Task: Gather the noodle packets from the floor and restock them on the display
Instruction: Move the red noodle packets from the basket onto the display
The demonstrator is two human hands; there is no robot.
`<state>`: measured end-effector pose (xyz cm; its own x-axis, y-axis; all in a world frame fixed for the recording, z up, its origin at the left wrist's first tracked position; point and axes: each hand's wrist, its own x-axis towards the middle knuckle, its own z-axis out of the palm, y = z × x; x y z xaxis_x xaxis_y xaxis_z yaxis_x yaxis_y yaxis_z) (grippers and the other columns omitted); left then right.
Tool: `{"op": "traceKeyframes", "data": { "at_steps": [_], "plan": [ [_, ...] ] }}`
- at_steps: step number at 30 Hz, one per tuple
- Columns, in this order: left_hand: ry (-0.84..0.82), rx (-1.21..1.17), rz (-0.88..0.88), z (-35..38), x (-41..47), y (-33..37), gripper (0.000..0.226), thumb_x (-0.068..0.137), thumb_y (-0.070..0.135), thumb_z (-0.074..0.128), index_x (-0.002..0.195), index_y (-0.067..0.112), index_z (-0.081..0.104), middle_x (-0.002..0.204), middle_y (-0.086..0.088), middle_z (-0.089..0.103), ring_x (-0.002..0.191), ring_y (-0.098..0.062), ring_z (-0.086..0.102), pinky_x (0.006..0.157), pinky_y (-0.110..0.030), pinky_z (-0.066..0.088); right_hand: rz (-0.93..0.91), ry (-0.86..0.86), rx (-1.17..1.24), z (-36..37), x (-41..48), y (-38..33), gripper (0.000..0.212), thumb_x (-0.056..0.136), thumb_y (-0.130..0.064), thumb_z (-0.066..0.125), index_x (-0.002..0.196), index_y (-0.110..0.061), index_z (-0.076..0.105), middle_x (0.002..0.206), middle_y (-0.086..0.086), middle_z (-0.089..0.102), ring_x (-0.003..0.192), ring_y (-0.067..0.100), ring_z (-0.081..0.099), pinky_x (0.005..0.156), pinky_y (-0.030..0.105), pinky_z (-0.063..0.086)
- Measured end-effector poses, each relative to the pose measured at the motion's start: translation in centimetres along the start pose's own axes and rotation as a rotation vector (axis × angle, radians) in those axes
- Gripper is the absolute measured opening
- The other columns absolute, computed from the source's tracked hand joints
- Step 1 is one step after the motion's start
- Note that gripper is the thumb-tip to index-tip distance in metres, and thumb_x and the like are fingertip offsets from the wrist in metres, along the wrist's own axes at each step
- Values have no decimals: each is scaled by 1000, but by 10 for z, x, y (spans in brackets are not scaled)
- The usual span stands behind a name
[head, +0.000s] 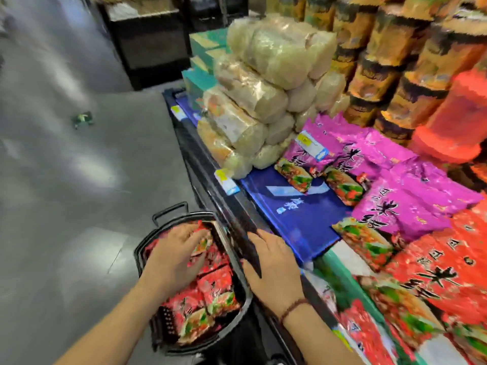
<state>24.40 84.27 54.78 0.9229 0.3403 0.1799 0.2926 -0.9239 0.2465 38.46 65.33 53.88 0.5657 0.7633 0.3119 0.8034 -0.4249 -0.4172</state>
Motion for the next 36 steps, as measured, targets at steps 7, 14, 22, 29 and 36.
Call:
{"op": "traceKeyframes", "data": {
  "at_steps": [7, 14, 22, 29, 36],
  "plan": [
    [-26, 29, -196, -2, -61, -96, 46, 78, 37, 62, 118, 15, 66, 114, -5, 66, 101, -27, 63, 79, -36, 56, -38, -145, -8, 54, 28, -53, 51, 74, -38, 64, 119, -14, 63, 118, 6, 64, 110, 19, 50, 84, 39, 53],
    [-96, -85, -467, 40, -96, -153, 59, 81, 51, 50, 128, 17, 60, 125, -5, 61, 115, -26, 57, 88, -41, 53, 57, -442, 105, 132, 51, -51, 55, 88, -34, 64, 139, -20, 47, 142, 0, 47, 133, 20, 40, 110, 41, 37],
    [4, -457, -850, 174, -130, -185, 71, 75, 58, 53, 138, 25, 50, 138, -3, 49, 128, -22, 43, 107, -34, 32, 154, -615, 278, 271, 77, -7, 55, 89, -21, 65, 140, -27, 45, 144, 3, 38, 139, 18, 29, 115, 33, 26],
    [64, -711, -1047, 288, -115, -212, 79, 66, 57, 61, 139, 39, 37, 150, -10, 33, 137, -10, 28, 111, -26, 22, 246, -681, 295, 393, 71, 62, 58, 85, -18, 67, 139, -22, 46, 139, 16, 41, 135, 27, 35, 104, 10, 18],
    [28, -801, -1026, 368, -107, -247, 88, 68, 47, 67, 146, 38, 28, 153, -13, 28, 145, -20, 22, 114, -18, 17, 240, -777, 296, 464, 73, 110, 82, 81, -27, 73, 143, -47, 23, 155, 17, 20, 146, 21, 14, 114, 27, 15]
  ]
}}
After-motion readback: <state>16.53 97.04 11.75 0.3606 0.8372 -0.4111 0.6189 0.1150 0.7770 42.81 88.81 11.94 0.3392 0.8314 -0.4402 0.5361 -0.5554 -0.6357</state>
